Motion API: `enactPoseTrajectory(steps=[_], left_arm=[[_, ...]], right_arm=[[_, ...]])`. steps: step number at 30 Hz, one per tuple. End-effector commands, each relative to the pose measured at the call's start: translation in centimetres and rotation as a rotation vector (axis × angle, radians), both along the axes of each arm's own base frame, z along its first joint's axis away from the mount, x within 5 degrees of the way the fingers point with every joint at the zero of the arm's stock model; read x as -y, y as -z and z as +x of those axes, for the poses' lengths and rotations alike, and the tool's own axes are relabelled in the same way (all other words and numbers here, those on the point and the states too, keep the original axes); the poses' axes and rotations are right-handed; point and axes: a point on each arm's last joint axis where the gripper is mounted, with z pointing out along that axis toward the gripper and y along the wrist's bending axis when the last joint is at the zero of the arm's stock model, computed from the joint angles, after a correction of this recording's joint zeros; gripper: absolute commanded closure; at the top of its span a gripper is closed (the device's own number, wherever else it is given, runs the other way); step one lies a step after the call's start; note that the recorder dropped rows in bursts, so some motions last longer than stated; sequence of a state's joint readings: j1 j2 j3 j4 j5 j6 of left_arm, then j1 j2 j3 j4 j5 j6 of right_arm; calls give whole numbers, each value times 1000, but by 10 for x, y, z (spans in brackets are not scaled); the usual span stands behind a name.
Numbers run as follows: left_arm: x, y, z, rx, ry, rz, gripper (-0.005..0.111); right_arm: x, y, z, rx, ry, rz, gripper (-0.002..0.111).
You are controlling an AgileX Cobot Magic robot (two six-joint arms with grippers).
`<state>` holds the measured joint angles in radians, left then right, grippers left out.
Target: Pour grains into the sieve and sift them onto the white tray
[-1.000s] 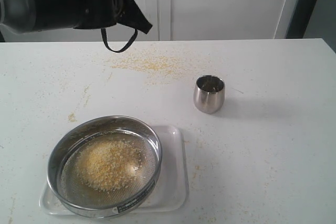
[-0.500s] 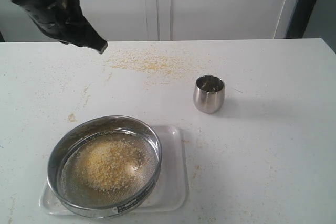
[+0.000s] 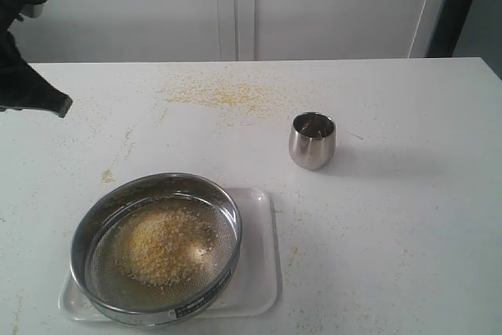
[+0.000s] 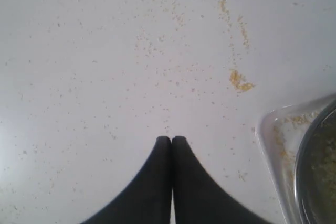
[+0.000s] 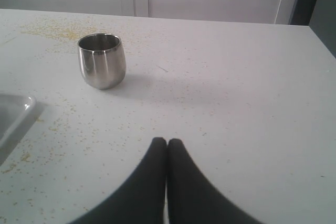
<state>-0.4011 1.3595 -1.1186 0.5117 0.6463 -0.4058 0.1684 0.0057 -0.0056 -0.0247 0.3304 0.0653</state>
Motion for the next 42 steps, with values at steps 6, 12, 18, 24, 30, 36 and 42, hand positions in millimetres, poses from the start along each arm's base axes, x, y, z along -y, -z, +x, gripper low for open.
enactPoseTrajectory(steps=[6, 12, 18, 24, 30, 36, 42], left_arm=[[-28, 12, -20, -54, -131, -38, 107], [-41, 21, -30, -70, -171, -35, 107], [-58, 28, -38, -108, -243, -24, 107], [-60, 27, -42, -106, -249, -19, 107], [-61, 27, -42, -108, -243, -7, 107], [-61, 27, -42, -104, -242, -9, 107], [-61, 27, -42, -104, -242, -9, 107]], right_arm=[[0, 1, 0, 10, 8, -1, 108], [0, 1, 0, 10, 8, -1, 108], [0, 1, 0, 10, 8, -1, 108], [0, -4, 1, 58, 7, 20, 108], [-1, -24, 2, 260, 10, 142, 108], [0, -48, -2, 503, -8, 357, 108], [3, -78, -18, 749, -180, 918, 108]])
